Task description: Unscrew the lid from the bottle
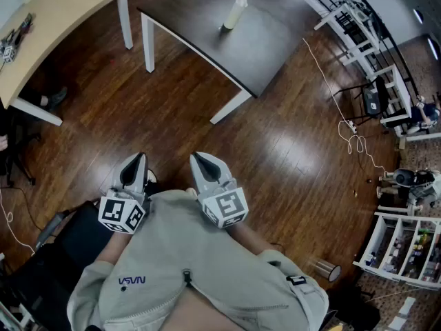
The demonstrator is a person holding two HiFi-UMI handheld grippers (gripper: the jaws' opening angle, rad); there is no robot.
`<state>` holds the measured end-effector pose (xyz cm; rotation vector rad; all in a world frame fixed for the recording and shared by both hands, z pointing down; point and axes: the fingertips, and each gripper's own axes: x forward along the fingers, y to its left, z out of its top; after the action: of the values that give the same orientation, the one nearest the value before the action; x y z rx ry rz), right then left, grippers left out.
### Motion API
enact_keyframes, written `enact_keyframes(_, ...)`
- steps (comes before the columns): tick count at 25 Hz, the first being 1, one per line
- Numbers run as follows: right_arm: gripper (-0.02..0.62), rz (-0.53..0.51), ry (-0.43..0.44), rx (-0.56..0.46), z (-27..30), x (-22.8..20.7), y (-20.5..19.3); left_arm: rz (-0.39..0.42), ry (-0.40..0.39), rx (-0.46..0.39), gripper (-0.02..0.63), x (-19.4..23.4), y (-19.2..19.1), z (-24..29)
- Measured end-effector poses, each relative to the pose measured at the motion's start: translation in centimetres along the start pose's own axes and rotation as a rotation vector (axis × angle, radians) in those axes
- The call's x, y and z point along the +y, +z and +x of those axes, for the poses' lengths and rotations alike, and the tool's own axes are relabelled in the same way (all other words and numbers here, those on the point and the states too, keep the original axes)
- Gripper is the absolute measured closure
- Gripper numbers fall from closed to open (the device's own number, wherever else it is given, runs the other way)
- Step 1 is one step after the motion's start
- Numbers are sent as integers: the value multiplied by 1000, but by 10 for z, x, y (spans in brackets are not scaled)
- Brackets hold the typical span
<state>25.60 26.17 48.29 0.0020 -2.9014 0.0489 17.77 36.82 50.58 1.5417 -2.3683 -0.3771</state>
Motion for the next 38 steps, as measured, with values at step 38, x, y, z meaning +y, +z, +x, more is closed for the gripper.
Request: enact_keyframes(38,595,36,48,-70,203,-111,70,153,80,57,603,109,90,171)
